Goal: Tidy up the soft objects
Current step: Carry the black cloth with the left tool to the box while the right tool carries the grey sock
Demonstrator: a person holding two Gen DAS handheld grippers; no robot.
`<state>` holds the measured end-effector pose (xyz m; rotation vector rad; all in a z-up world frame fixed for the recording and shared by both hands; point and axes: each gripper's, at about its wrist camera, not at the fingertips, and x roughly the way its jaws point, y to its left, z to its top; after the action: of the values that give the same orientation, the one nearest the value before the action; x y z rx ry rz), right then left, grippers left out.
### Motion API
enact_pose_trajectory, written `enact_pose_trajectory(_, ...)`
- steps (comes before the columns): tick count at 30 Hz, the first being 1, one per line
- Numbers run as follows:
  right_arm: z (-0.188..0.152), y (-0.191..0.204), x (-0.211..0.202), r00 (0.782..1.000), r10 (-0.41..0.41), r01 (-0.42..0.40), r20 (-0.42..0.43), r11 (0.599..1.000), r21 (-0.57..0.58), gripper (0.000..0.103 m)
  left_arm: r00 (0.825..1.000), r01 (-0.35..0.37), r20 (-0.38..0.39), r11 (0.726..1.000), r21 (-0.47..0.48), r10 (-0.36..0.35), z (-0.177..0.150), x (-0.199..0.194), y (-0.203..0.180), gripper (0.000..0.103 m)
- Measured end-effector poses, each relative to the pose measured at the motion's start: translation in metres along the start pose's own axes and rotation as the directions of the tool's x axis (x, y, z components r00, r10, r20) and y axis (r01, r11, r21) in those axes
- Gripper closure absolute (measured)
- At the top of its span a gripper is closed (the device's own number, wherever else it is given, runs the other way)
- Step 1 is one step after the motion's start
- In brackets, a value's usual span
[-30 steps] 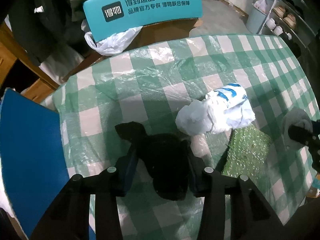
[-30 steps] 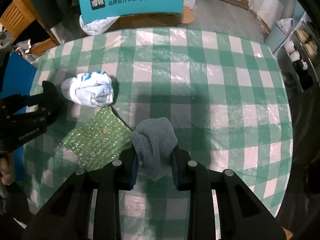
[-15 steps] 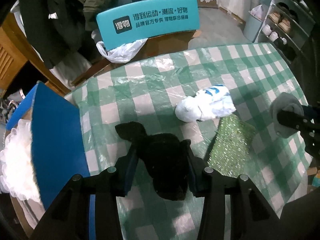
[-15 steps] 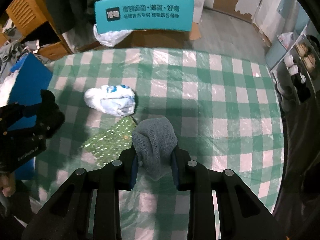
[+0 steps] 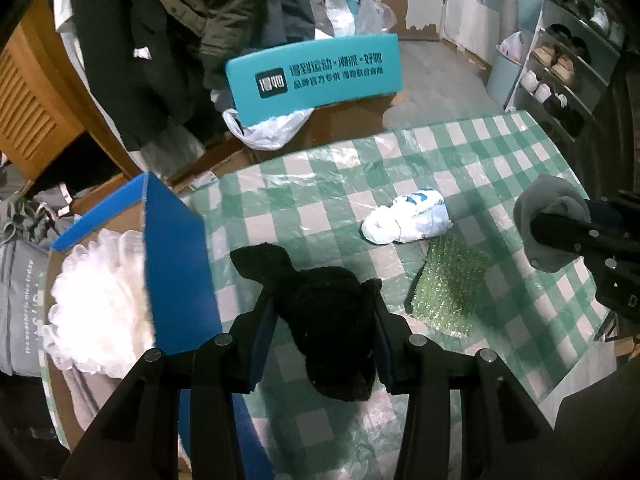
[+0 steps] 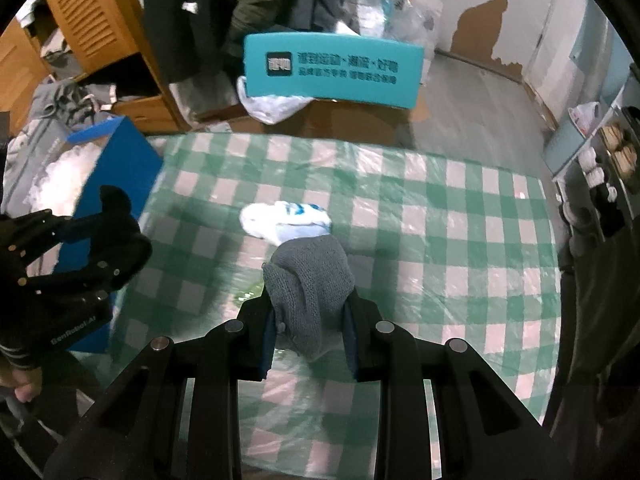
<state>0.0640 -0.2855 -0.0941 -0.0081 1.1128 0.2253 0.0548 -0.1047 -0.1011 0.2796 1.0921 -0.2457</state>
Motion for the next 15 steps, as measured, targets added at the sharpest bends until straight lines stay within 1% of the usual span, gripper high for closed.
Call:
enact_pose_trajectory(9, 0.007, 0.028, -0.018, 0.999, 0.03, -0.028, 0.039, 0.998, -0.05, 0.077, 0.999, -0.019, 0.036, 1.0, -0.017, 0.02, -0.008, -0.021, 0.014, 0.058)
enact_pose_trajectory(15, 0.011, 0.044, -0.022, 0.998, 0.053, -0.049, 0.046, 0.996, -0.074, 0.077, 0.998, -0.03, 0.05, 0.999, -0.035, 0.031, -0.014, -0.032, 0.027, 0.058)
